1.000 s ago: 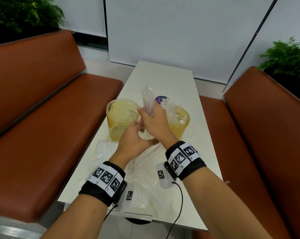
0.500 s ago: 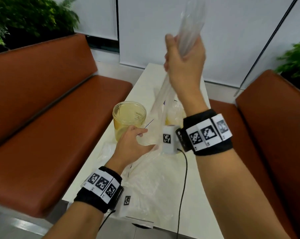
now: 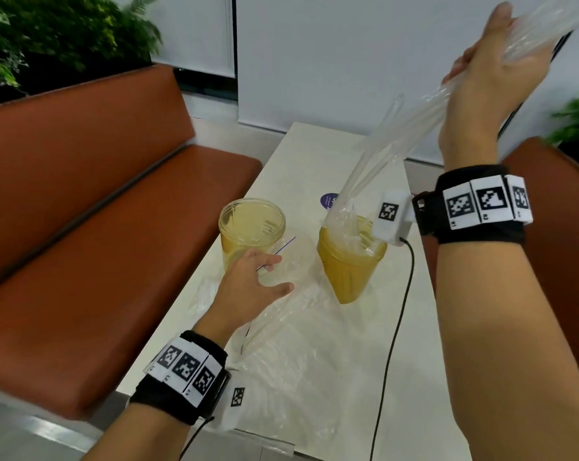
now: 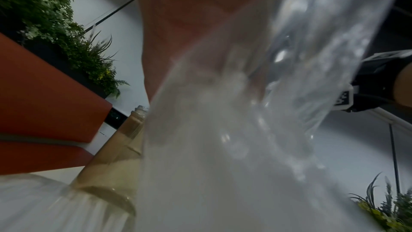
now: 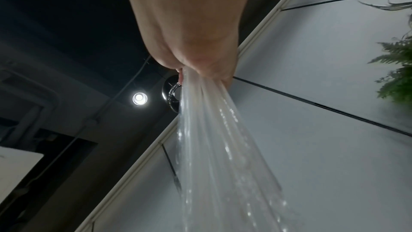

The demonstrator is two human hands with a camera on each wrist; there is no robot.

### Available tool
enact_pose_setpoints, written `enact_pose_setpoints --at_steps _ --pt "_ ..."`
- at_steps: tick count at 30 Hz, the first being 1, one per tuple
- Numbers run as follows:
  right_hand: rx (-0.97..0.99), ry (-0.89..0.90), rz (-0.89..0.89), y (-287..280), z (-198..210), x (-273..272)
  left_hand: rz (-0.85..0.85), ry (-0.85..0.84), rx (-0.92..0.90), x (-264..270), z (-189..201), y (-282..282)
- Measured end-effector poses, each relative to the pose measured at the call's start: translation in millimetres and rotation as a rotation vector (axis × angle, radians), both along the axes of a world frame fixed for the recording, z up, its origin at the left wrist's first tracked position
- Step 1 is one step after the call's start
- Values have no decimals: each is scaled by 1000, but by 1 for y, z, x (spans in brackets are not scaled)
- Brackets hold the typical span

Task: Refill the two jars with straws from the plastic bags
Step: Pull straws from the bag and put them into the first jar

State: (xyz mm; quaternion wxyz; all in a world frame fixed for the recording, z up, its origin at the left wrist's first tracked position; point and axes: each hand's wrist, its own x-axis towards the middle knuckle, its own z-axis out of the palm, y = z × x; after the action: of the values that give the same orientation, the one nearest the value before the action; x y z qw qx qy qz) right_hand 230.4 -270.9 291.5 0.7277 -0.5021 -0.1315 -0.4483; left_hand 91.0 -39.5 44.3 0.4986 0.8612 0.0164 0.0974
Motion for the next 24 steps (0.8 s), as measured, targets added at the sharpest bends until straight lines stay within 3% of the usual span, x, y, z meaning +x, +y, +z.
enact_pose_setpoints --at_steps 8,24 --pt "-65 -59 -108 -8 -15 10 16 -11 -13 0 0 0" --pt "-290 394 14 6 -151 29 10 -36 -15 -2 10 -5"
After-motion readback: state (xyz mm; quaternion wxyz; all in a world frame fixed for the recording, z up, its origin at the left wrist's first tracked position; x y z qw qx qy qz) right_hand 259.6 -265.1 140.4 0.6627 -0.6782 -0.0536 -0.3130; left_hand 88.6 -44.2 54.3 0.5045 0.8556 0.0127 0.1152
